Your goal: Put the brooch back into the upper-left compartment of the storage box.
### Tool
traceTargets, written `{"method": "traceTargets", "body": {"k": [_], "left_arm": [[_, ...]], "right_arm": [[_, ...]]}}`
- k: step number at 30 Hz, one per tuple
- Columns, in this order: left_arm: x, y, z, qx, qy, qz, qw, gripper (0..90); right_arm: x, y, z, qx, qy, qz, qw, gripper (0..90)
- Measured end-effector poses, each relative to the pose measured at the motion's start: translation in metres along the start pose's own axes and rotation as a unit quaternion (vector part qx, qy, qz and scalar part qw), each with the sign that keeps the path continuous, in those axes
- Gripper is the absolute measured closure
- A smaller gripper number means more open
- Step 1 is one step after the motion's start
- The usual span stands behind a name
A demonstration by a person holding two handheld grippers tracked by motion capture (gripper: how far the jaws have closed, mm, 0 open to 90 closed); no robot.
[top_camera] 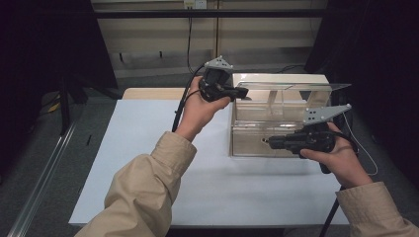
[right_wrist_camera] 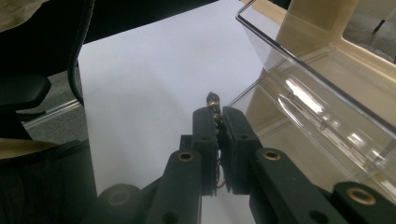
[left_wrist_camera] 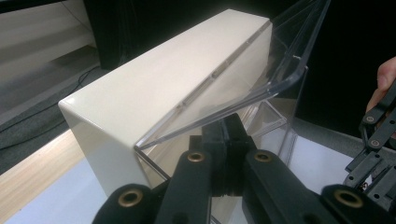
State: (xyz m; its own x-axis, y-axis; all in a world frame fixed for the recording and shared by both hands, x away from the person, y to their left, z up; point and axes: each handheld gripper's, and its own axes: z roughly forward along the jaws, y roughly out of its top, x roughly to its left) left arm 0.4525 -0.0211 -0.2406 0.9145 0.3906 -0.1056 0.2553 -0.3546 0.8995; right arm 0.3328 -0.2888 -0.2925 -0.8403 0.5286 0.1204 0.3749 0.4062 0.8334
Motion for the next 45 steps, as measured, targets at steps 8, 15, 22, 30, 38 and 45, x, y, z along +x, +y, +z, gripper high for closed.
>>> {"method": "traceTargets", "body": {"k": [8, 15, 22, 30, 38, 45], "left_arm": [[0.0, 0.0, 0.0, 0.0, 0.0, 0.0, 1.0, 90.0], [0.0, 0.0, 0.0, 0.0, 0.0, 0.001, 1.0, 90.0], [0.0, 0.0, 0.0, 0.001, 0.0, 0.002, 1.0, 90.0], [0.0, 0.0, 0.0, 0.002, 0.0, 0.002, 1.0, 90.0], [0.0, 0.001, 0.0, 0.002, 0.0, 0.004, 1.0, 90.0], [0.0, 0.001, 0.0, 0.004, 0.001, 0.004, 1.0, 90.0]], "right_arm": [[-0.001, 0.008, -0.001, -0.005, -0.003, -0.003, 1.0, 85.0], [-0.001, 0.014, -0.002, -0.003, -0.003, -0.008, 1.0, 85.0], [-0.001, 0.018, -0.003, -0.005, -0.005, -0.012, 0.9999, 85.0], [-0.003, 0.024, -0.003, -0.003, -0.01, -0.013, 0.9999, 85.0], [-0.005, 0.031, -0.005, -0.003, -0.018, -0.015, 0.9997, 85.0], [-0.008, 0.036, -0.007, -0.002, -0.022, -0.015, 0.9996, 85.0]]}}
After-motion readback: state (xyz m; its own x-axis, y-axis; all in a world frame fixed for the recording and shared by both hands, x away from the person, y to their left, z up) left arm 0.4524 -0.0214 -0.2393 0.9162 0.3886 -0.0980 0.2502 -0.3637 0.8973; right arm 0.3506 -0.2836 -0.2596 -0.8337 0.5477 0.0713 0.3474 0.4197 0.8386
